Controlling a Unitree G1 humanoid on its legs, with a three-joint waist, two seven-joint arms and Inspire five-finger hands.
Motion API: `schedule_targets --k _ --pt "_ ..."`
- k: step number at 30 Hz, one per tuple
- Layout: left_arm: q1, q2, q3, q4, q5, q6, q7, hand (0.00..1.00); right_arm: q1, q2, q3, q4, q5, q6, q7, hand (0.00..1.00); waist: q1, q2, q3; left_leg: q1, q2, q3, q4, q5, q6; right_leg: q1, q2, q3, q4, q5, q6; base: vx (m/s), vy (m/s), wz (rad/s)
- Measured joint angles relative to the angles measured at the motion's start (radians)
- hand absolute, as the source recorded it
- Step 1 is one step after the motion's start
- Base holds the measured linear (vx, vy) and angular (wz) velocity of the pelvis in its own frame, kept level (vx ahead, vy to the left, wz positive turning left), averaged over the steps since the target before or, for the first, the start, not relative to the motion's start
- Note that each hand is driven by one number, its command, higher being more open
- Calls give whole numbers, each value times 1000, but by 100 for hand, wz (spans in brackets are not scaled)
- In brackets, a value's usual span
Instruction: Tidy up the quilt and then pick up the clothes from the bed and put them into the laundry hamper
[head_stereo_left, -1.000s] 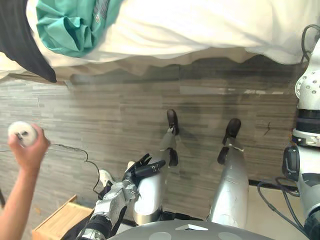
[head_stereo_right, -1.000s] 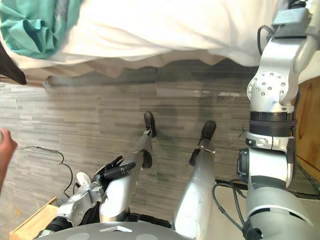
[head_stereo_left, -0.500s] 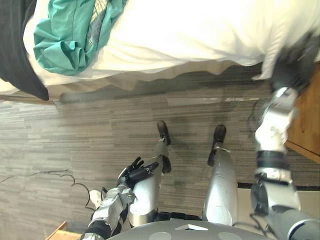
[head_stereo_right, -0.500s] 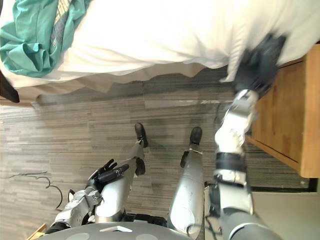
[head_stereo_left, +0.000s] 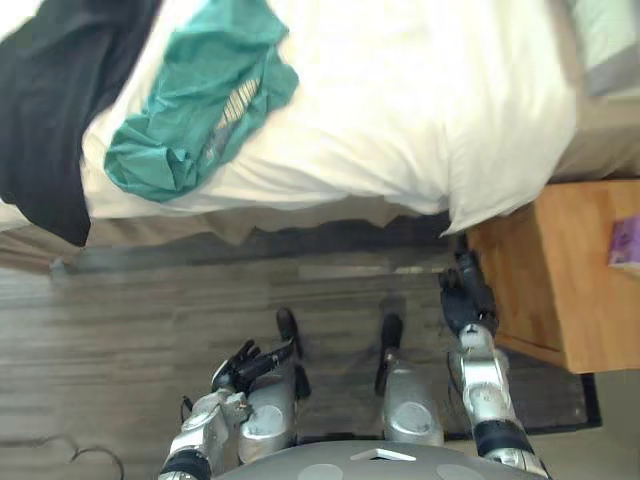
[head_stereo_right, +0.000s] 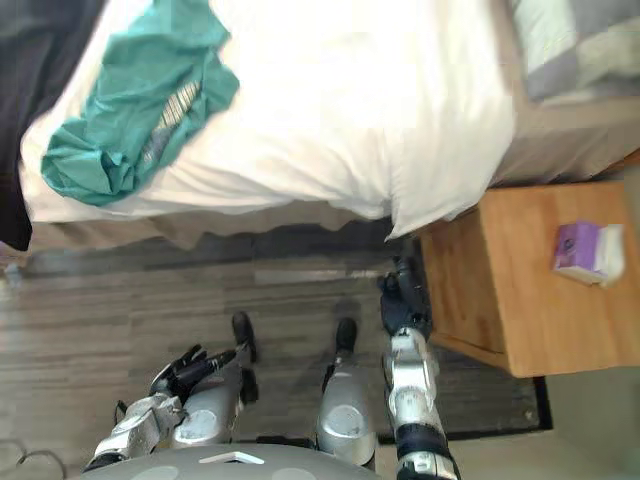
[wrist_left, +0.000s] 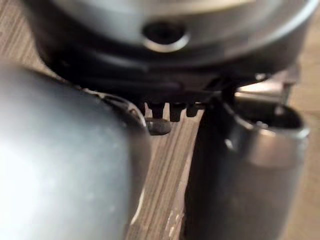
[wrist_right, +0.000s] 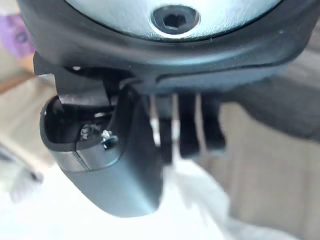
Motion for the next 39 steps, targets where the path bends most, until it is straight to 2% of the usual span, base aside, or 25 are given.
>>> schedule_targets --k 1,4,7,10,12,17,20,21,22,23,24,25,26,28,30,32,33,34,35,36,37,38,39 --pt "1 3 3 16 7 7 9 100 37 1 4 36 -106 1 3 100 0 -14 -32 26 0 1 0 -9 2 30 1 -1 -13 -1 0 64 21 -5" --pt "28 10 36 30 36 32 10 100 110 2 14 167 -351 -4 -14 100 -4 -32 -98 80 -1 5 -1 -30 0 100 4 -3 -48 -2 -1 64 6 -5" --pt "37 7 37 48 50 45 5 100 169 2 -3 285 -572 -18 -58 100 -4 -24 -144 104 -3 2 -1 -46 0 139 4 -15 -73 -4 -3 63 -9 3" --pt "42 -4 36 56 86 60 3 100 215 3 -11 332 -662 -38 -70 100 -24 -6 -170 109 -3 -4 -1 -53 -2 155 6 -25 -85 -6 -5 65 -23 5" --pt "43 -5 32 59 93 74 8 100 223 4 -13 333 -664 -51 -71 100 -33 -3 -171 123 -1 -2 -1 -56 -7 172 9 -25 -96 -6 -5 50 -28 -4" --pt "35 4 1 65 124 95 21 100 222 11 -12 350 -702 -79 -70 100 -29 -11 -193 162 0 -5 -1 -73 -15 221 12 -35 -111 -13 -10 69 -34 1" --pt "35 7 -2 67 124 100 32 100 219 13 1 350 -702 -84 -65 100 -26 -16 -197 189 1 7 19 -117 -16 234 8 -27 -88 -57 -11 75 -11 -7" --pt "34 9 0 65 124 97 42 100 213 12 11 350 -703 -85 -60 100 -27 -21 -194 150 14 6 129 -171 -18 222 0 -22 -47 -87 -13 113 -9 -14" --pt "34 10 3 65 121 88 53 100 210 5 30 348 -709 -85 -55 100 -25 -13 -188 94 46 3 288 -237 -29 208 3 -7 -4 -117 -25 114 -11 -11" --pt "32 10 8 65 117 87 58 100 209 1 38 349 -723 -84 -52 100 -26 -9 -184 58 62 -3 379 -262 -34 209 5 -4 15 -130 -21 89 -25 -9" --pt "28 8 14 60 109 76 72 100 211 -2 44 357 -752 -84 -48 100 -30 2 -175 -8 88 -26 547 -271 -40 215 4 0 48 -142 -18 135 -53 -11" --pt "26 3 24 57 87 67 82 100 210 -17 48 367 -777 -85 -45 100 -28 -1 -165 -34 108 -32 654 -268 -46 246 -6 4 59 -145 -17 155 -30 -12" --pt "26 5 36 58 75 66 83 100 210 -22 49 370 -780 -85 -44 100 -28 -8 -156 -41 113 -33 685 -269 -56 262 -19 3 60 -149 -13 184 16 -16" --pt "25 -19 39 86 72 62 97 100 214 -47 31 370 -780 -94 -50 100 -35 20 -161 -7 137 -18 608 -288 -46 269 -38 7 68 -157 -2 111 84 -15" --pt "24 -20 51 102 76 63 111 100 206 -58 -4 366 -780 -102 -50 100 -55 22 -159 10 164 -34 539 -288 -40 259 -75 22 97 -170 18 96 138 -15" --pt "30 -15 71 108 77 53 128 100 208 -73 -36 366 -780 -122 -50 100 -60 18 -159 18 213 -151 476 -270 -19 219 -136 54 158 -190 48 101 276 -16" --pt "31 -13 73 111 77 45 128 100 209 -77 -44 368 -781 -126 -50 100 -60 18 -159 20 220 -195 460 -256 -13 205 -153 64 176 -198 66 111 392 -13" --pt "37 -12 72 118 77 27 126 100 213 -88 -48 371 -784 -140 -49 100 -59 18 -157 35 219 -269 432 -228 -30 184 -181 89 206 -216 116 102 641 -12" --pt "33 -3 81 127 68 22 109 100 199 -84 -52 393 -815 -143 -49 100 -59 0 -152 46 167 -286 441 -328 -187 181 -225 121 207 -228 126 86 674 -13" --pt "32 8 82 127 64 21 105 100 193 -74 -48 404 -820 -143 -48 100 -58 -16 -148 44 156 -278 457 -336 -184 181 -231 131 205 -229 125 30 617 -15" --pt "35 41 79 127 63 11 99 100 192 -40 -23 421 -857 -145 -35 100 -53 -40 -148 17 140 -268 513 -373 -182 181 -224 156 207 -230 125 -10 294 -14" --pt "36 49 78 127 61 9 100 100 186 -25 -19 420 -864 -156 -30 100 -52 -51 -149 1 139 -267 557 -391 -191 178 -221 153 199 -220 115 -46 350 -31" --pt "42 56 77 127 40 16 100 100 183 -9 -19 416 -901 -177 -39 100 -48 -61 -156 -43 141 -261 656 -446 -189 174 -231 138 166 -179 120 -57 401 -43"
